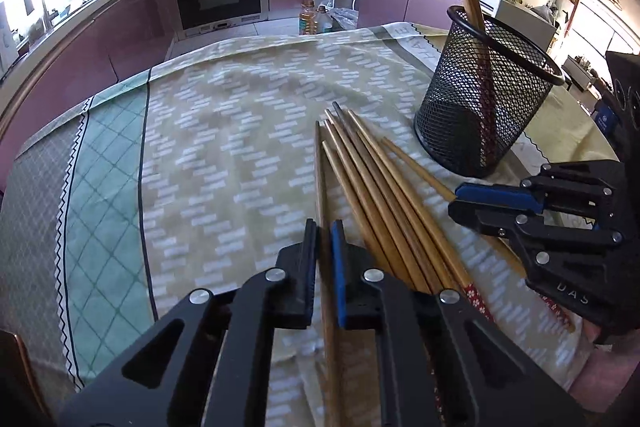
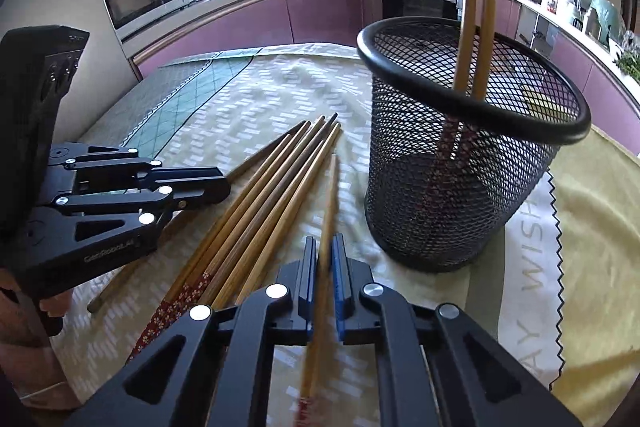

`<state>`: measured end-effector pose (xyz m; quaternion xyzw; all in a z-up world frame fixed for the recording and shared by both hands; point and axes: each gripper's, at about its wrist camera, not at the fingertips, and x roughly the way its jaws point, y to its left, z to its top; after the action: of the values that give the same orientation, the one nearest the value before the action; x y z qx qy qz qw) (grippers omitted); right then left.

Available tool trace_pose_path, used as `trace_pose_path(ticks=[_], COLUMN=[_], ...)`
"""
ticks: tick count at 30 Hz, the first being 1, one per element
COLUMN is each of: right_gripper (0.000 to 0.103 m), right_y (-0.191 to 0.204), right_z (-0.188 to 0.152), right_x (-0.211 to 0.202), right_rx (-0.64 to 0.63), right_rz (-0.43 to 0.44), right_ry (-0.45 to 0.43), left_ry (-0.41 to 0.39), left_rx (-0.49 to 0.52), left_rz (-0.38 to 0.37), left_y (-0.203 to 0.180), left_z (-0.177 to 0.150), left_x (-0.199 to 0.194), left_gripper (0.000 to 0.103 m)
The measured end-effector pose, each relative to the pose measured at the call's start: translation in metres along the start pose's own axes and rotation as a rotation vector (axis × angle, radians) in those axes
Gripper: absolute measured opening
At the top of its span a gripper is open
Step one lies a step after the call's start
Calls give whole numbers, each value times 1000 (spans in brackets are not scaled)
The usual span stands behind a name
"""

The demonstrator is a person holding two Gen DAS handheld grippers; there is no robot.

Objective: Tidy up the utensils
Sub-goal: 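Return the right gripper to the pile and grasp another chopstick pair, then lift the chopstick pair upright over the mesh cup with the right gripper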

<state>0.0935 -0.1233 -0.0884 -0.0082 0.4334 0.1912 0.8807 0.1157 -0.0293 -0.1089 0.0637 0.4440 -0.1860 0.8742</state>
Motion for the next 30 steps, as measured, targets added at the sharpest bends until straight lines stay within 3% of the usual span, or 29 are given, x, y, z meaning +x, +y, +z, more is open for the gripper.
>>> trace_pose_path(ticks=[11,30], right_gripper=[6,6], right_y=[-10,-21], right_z=[-4,5], right_x=[-28,-105], right_rx=[37,53], right_rz=[82,193], right_ry=[-50,-264], left_ry=[-32,-237], left_rx=[-72,-42], left_rz=[-65,-296], left_y=[10,1], left_z=[-6,8], left_x=[-18,-127], left_gripper=[8,7])
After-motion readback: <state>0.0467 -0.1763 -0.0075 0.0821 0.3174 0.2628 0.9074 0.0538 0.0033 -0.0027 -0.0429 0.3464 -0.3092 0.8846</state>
